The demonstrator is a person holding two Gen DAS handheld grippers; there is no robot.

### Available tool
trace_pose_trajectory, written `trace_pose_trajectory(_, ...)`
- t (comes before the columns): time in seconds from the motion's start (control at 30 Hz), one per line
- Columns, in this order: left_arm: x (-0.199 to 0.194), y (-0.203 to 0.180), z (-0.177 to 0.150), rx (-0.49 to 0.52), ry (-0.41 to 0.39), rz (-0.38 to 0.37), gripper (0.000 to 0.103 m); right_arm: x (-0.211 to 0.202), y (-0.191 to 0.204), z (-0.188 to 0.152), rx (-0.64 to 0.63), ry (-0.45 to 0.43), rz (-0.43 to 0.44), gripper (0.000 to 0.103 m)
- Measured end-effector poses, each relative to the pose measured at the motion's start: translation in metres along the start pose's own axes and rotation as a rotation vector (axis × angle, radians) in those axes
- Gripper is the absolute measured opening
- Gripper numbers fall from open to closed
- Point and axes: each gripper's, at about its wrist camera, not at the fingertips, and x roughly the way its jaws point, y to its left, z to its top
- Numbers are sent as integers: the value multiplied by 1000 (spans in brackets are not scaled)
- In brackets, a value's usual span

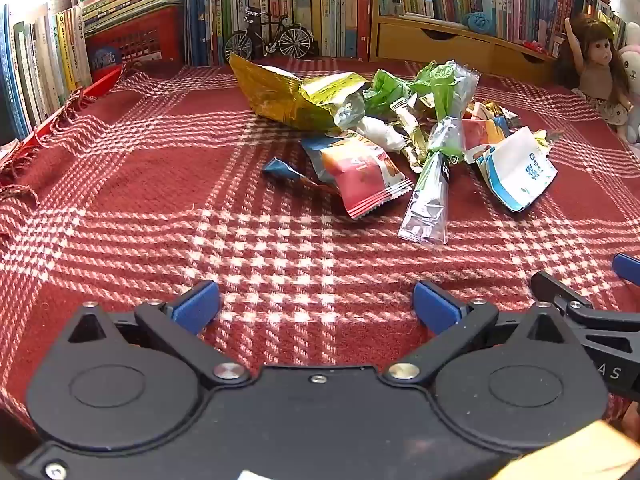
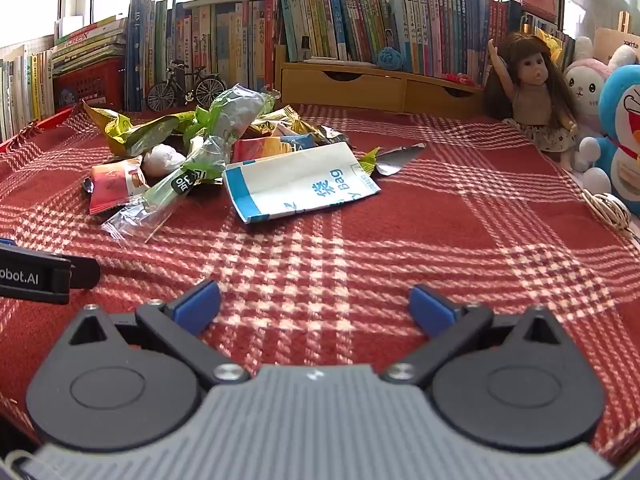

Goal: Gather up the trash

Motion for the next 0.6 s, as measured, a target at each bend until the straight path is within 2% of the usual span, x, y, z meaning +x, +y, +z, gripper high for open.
trace_pose_trajectory(0.6,0,0,0,-2,-3,-2,103,0,0,4,2,14,1,103)
